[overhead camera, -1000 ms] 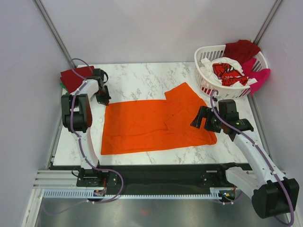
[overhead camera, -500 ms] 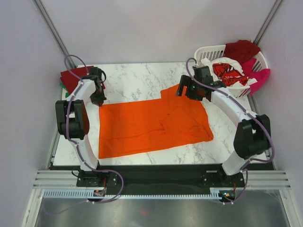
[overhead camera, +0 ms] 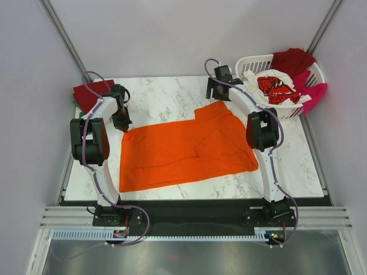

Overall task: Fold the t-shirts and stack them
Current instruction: Fold the tshirt

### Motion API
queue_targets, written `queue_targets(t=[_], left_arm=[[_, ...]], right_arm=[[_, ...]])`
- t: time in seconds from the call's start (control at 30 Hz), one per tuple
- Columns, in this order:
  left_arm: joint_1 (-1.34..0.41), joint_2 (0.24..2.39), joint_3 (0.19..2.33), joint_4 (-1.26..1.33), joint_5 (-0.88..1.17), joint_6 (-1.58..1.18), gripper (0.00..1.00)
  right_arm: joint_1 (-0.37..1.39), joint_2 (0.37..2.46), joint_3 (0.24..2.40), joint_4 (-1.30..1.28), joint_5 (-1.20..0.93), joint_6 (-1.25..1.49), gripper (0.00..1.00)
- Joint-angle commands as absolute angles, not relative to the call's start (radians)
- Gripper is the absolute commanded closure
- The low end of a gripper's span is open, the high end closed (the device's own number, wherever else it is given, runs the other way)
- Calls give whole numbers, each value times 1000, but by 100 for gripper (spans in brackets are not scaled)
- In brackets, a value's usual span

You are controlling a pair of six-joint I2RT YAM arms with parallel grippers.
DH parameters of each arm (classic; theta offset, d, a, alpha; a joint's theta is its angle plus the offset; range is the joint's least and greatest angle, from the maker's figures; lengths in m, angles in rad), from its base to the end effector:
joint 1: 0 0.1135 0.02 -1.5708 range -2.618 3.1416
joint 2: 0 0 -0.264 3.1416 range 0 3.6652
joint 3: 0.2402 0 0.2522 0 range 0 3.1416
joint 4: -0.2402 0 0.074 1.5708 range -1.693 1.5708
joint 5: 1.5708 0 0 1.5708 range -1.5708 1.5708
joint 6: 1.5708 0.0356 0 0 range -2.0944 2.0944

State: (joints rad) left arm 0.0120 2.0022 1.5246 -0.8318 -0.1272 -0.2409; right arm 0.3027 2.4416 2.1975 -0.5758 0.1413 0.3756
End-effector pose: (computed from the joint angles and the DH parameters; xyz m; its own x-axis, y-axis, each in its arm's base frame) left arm 0.4037 0.0094 0.1884 -0.9274 -0.2478 -0.2802 -0.2738 0.9601 0.0573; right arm 0.5252 0.1588 0.2027 -0.7238 0.1544 -0.6725 0.0668 0.9857 0.1545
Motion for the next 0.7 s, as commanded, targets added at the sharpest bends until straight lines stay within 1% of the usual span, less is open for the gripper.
queue_targets(t=[0.0, 0.07, 0.1, 0.17, 0.2, 0.27, 0.3, 0.37, 0.4, 0.47, 0.5, 0.57, 0.6, 0.67], left_arm=[[15, 1999, 1559, -831, -84, -236, 98], [17, 1997, 1565, -833, -71, -238, 98], [17, 1996, 1565, -833, -60, -238, 98], [15, 1996, 1571, -831, -54, -239, 98], [15, 1997, 1572, -833, -52, -239, 98], [17, 1997, 1574, -831, -52, -241, 98], [15, 1999, 1574, -831, -51, -241, 98], [17, 2003, 1578, -833, -49, -241, 98], [17, 2005, 1578, -833, -49, -241, 98], [17, 2010, 1582, -833, -54, -241, 98], [17, 2016, 1585, -831, -54, -241, 98], [17, 2019, 1588, -833, -57, -241, 98], [17, 2025, 1589, -833, -57, -239, 98], [17, 2029, 1600, -831, -64, -239, 98]], right_arm=[[299, 2494, 2296, -634, 238, 333, 14], [301, 2509, 2302, -630, 252, 328, 17], [299, 2525, 2303, -630, 258, 330, 19], [301, 2536, 2292, -630, 264, 328, 21], [301, 2546, 2286, -632, 264, 330, 26], [299, 2559, 2267, -627, 262, 331, 29], [299, 2571, 2264, -624, 259, 331, 37], [299, 2582, 2257, -618, 250, 331, 45], [301, 2588, 2253, -609, 244, 333, 54], [301, 2592, 2249, -600, 232, 333, 64], [301, 2599, 2247, -588, 224, 331, 70], [301, 2602, 2250, -580, 218, 328, 73], [302, 2602, 2250, -566, 215, 321, 80], [302, 2600, 2256, -555, 206, 308, 88]])
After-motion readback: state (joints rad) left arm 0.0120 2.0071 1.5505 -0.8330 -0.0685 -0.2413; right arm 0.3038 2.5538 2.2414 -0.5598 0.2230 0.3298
